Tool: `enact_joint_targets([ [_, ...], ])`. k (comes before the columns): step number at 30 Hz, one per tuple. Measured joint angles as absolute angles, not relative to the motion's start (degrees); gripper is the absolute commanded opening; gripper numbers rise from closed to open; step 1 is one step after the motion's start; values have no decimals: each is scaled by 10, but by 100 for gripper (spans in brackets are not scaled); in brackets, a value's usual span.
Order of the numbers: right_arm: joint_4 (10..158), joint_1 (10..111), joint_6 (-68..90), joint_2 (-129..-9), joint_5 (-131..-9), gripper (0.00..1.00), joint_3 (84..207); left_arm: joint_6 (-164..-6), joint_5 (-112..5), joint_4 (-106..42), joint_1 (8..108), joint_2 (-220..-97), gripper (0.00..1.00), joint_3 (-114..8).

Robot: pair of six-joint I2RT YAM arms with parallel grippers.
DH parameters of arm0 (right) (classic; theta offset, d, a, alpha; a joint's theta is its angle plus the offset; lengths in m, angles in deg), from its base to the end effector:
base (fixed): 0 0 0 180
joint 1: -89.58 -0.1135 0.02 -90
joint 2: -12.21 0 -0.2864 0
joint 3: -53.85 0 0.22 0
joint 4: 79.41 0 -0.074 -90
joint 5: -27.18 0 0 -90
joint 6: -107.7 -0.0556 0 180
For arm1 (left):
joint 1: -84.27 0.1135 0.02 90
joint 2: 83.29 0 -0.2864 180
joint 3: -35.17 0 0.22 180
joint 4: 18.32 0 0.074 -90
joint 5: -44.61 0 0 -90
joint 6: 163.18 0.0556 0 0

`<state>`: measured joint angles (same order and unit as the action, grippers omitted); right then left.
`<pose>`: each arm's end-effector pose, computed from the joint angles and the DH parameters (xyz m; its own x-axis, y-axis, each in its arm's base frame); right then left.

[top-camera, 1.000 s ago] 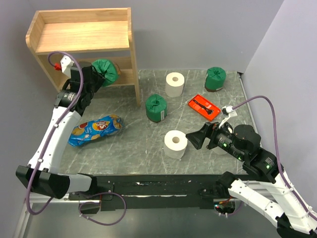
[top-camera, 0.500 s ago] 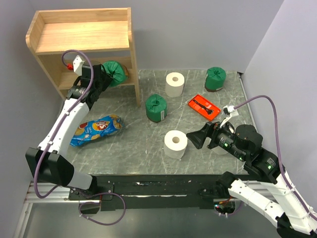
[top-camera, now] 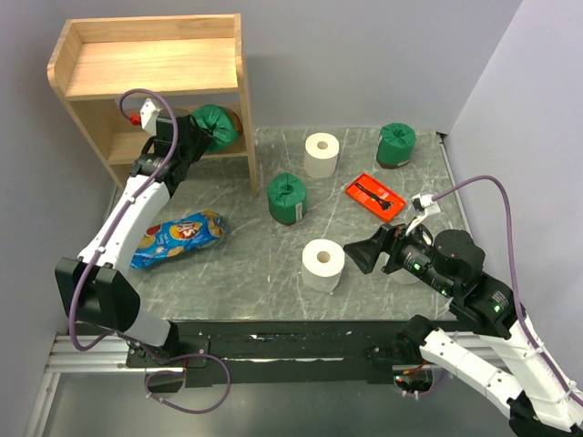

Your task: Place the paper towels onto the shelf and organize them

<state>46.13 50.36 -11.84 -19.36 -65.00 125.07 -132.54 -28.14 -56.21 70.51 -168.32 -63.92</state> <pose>0.0534 0.0463 0.3707 -0.4979 0.2296 -0.8363 -0.4769 0.7330 0.4851 0.3195 -0.0613 0.4009 -0.1687 -0.8046 -0.5693 -0.3562 0.5883 -0.7260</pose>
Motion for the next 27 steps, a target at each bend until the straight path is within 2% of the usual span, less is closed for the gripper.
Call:
enact_joint_targets([
  [10, 461, 504, -118, -193, -649, 99, 1252, -1320, -292, -552, 706, -1684, 70, -644],
  [22, 460, 504, -121, -193, -649, 99, 1268, -1267, -313, -533, 706, -1647, 73, -645],
  [27, 460, 504, -121, -182, -649, 99, 1266, -1220, -343, -520, 705, -1554, 77, -543],
])
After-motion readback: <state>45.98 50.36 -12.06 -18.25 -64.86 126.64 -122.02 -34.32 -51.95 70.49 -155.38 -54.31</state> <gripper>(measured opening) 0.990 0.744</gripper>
